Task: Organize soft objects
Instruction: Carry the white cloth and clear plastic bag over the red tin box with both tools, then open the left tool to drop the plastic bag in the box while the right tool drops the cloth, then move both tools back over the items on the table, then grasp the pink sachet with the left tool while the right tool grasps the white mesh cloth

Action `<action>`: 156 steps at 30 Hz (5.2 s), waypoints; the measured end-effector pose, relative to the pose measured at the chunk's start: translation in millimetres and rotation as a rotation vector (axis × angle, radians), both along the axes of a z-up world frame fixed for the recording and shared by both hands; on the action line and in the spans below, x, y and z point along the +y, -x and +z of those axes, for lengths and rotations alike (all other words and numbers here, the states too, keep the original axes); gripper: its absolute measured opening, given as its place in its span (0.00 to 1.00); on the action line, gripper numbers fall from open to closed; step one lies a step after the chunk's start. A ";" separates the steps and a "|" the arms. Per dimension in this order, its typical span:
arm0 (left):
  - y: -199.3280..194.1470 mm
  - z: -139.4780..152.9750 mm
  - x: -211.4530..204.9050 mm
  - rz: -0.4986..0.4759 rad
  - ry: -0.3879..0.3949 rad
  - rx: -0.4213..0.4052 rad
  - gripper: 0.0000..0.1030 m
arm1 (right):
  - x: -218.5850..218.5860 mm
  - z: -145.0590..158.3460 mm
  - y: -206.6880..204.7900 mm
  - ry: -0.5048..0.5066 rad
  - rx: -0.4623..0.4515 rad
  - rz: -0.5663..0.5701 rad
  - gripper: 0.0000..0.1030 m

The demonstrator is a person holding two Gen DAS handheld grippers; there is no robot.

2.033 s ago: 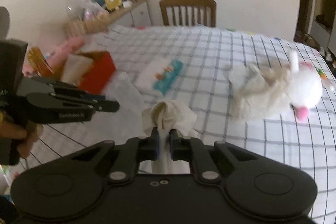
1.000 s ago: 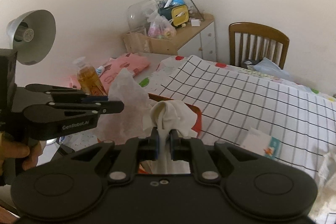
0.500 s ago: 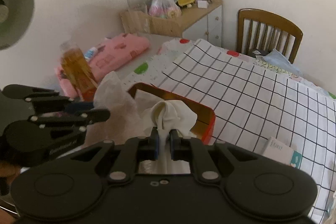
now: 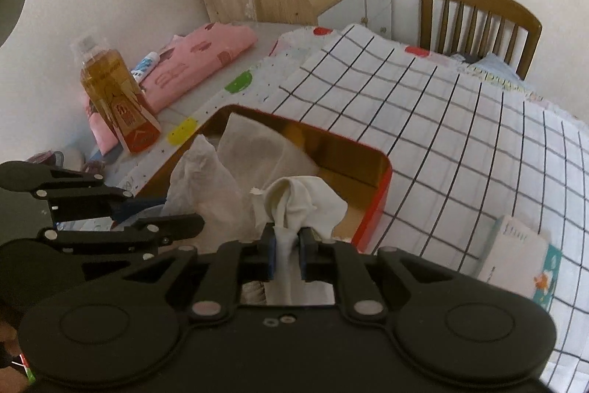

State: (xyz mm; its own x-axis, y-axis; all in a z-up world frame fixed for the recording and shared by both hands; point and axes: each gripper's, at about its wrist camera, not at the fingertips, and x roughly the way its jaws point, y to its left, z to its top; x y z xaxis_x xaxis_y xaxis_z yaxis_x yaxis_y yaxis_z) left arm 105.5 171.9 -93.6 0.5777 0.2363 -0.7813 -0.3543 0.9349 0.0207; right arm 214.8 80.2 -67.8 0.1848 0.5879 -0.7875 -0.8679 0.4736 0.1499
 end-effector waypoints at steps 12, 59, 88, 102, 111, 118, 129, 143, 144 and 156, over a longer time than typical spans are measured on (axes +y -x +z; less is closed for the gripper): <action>-0.4 -11.9 6.5 0.025 0.094 0.017 0.20 | -4.1 -9.5 5.7 0.009 0.017 0.066 0.24; 48.3 85.9 -72.7 -0.193 0.060 -0.239 0.82 | -175.3 96.8 41.4 -0.263 -0.094 -0.139 0.88; -71.2 9.4 -137.0 -0.481 0.073 -0.091 0.94 | -311.2 60.0 -37.2 -0.131 -0.098 -0.390 0.94; -123.1 -28.1 -116.5 -0.533 0.016 0.091 0.93 | -330.1 32.5 -83.9 -0.099 -0.047 -0.423 0.93; -138.1 -40.4 -113.0 -0.522 -0.024 0.132 0.85 | -334.8 18.8 -98.7 -0.071 -0.029 -0.445 0.91; -143.5 -49.4 -115.0 -0.555 -0.065 0.172 0.66 | -334.2 11.4 -104.9 -0.058 -0.021 -0.450 0.91; -146.6 -53.1 -122.4 -0.598 -0.076 0.165 0.43 | -335.6 -6.9 -120.9 -0.017 -0.024 -0.562 0.79; -143.6 -50.3 -120.4 -0.546 -0.065 0.122 0.22 | -310.3 -39.7 -121.0 0.166 -0.128 -0.605 0.24; -142.7 -49.8 -121.1 -0.539 -0.064 0.118 0.19 | -310.0 -40.2 -119.0 0.173 -0.140 -0.599 0.14; -129.4 -31.8 -114.9 -0.420 0.000 0.023 0.08 | -315.1 0.9 -85.2 0.076 -0.301 -0.547 0.03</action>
State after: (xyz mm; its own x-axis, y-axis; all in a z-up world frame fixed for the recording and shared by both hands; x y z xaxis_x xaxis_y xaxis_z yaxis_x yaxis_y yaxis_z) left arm 234.9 57.0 -125.5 0.6060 -0.0160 -0.7953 0.0585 0.9980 0.0246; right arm 300.0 -234.9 -66.9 0.6633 0.2896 -0.6900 -0.4957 0.8608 -0.1152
